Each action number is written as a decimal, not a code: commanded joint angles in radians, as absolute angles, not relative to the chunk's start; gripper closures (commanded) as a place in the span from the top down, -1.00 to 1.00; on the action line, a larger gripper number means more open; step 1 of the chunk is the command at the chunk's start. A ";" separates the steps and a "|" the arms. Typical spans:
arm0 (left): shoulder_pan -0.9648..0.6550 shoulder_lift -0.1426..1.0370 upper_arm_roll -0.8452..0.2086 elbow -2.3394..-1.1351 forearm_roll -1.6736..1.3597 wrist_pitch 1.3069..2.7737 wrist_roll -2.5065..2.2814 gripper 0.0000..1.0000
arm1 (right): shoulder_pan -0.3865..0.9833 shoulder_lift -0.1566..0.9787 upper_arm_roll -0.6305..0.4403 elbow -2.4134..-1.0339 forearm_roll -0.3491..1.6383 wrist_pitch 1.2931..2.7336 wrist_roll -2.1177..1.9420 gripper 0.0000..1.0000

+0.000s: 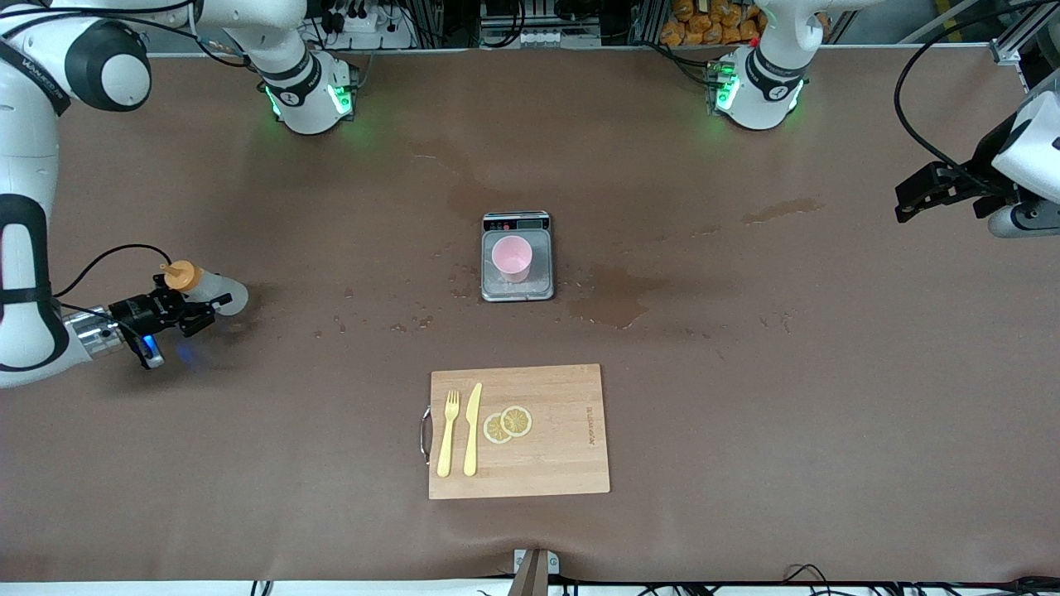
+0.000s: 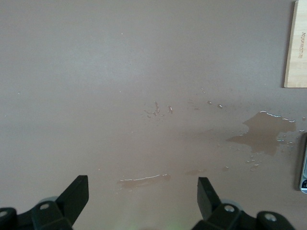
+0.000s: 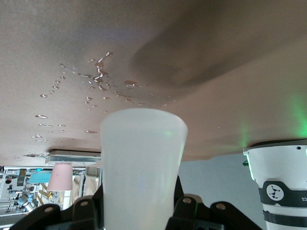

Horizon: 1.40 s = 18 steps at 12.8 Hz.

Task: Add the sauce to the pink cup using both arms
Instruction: 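Set the bottle upright on the table and open the right gripper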

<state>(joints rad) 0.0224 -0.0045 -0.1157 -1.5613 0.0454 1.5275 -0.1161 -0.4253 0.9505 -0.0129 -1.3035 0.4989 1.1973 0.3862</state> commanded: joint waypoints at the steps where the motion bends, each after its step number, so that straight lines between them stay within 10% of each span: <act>1: 0.018 -0.034 -0.110 -1.594 0.044 1.522 -0.100 1.00 | -0.439 0.960 0.000 -1.285 0.529 1.177 0.370 0.03; 11: 0.021 -0.035 -0.112 -1.595 0.044 1.522 -0.098 1.00 | -0.448 0.992 -0.002 -1.295 0.514 1.233 0.333 0.15; 13: 0.021 -0.044 -0.112 -1.598 0.043 1.522 -0.098 1.00 | -0.448 0.992 -0.002 -1.295 0.514 1.244 0.333 0.99; 18: 0.031 -0.052 -0.110 -1.598 0.043 1.516 -0.072 1.00 | -0.446 0.976 -0.002 -1.282 0.515 1.230 0.345 1.00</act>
<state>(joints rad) 0.0242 -0.0206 -0.1150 -1.5733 0.0454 1.5225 -0.1062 -0.4295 0.9927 -0.0142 -1.2914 0.5060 1.2471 0.3407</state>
